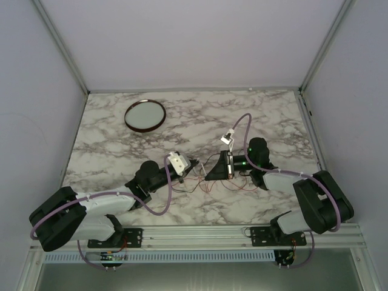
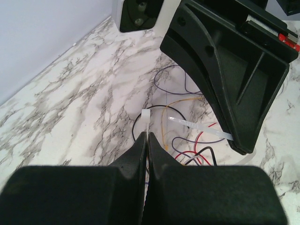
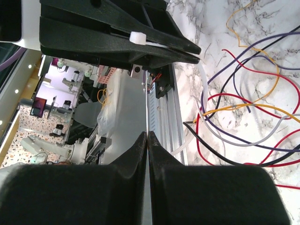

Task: Zip-tie the wires
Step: Tie the cable at the center of the board.

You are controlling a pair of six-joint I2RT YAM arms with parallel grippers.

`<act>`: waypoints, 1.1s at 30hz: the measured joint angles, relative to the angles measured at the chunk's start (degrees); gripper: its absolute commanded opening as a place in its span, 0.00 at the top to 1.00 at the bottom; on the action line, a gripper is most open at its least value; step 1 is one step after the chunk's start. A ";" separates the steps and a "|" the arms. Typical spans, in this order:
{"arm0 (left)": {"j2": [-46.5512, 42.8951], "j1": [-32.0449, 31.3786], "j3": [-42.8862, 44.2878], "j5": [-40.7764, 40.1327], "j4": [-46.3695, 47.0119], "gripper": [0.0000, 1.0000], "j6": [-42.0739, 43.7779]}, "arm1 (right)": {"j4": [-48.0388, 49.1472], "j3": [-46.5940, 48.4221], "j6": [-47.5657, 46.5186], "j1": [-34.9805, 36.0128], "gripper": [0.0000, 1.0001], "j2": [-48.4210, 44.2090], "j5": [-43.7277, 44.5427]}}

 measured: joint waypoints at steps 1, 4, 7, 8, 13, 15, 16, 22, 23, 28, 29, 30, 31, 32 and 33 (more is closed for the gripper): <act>0.02 -0.02 0.00 0.00 0.00 1.00 -0.02 | 0.04 0.00 0.00 0.00 1.00 -0.22 0.09; 0.02 -0.04 0.00 0.02 -0.02 1.00 -0.02 | 0.61 0.00 0.02 0.00 1.00 -0.57 0.15; 0.02 -0.04 0.00 0.04 -0.02 1.00 0.00 | 0.96 0.00 0.20 0.00 1.00 -0.57 0.15; 0.02 -0.04 0.00 0.04 -0.02 1.00 0.00 | 1.27 0.00 0.39 0.00 1.00 -0.55 0.15; 0.00 -0.04 0.00 0.07 -0.04 1.00 0.00 | 3.37 0.00 1.68 0.00 1.00 -0.11 0.13; 0.02 -0.04 0.00 0.07 -0.04 1.00 0.00 | 4.26 0.02 2.19 0.02 1.00 0.35 0.15; 0.00 -0.04 0.00 0.07 -0.04 1.00 0.02 | 4.68 0.02 2.47 0.02 1.00 0.59 0.17; 0.00 -0.04 0.00 0.11 -0.04 1.00 -0.11 | 7.23 0.02 3.96 0.33 1.00 2.19 0.15; 0.00 -0.04 0.00 0.11 -0.04 1.00 -0.15 | 7.69 0.02 4.35 0.35 1.00 2.45 0.15; 0.02 -0.04 0.00 0.22 -0.04 1.00 -0.22 | 10.36 0.11 6.60 0.52 1.00 3.52 0.15; 0.00 -0.04 0.00 0.22 -0.04 1.00 -0.22 | 10.86 0.11 7.10 0.57 1.00 3.63 0.13; 0.00 -0.04 0.00 0.22 -0.04 1.00 -0.22 | 11.45 0.11 7.54 0.61 1.00 3.72 0.13; 0.02 -0.04 0.00 0.20 -0.04 1.00 -0.22 | 11.93 0.11 7.89 0.63 1.00 3.76 0.13; 0.02 -0.04 0.00 0.20 -0.04 1.00 -0.22 | 12.31 0.11 8.15 0.66 1.00 3.78 0.13; 0.02 -0.04 0.00 0.20 -0.04 1.00 -0.22 | 12.72 0.11 8.52 0.68 1.00 3.82 0.15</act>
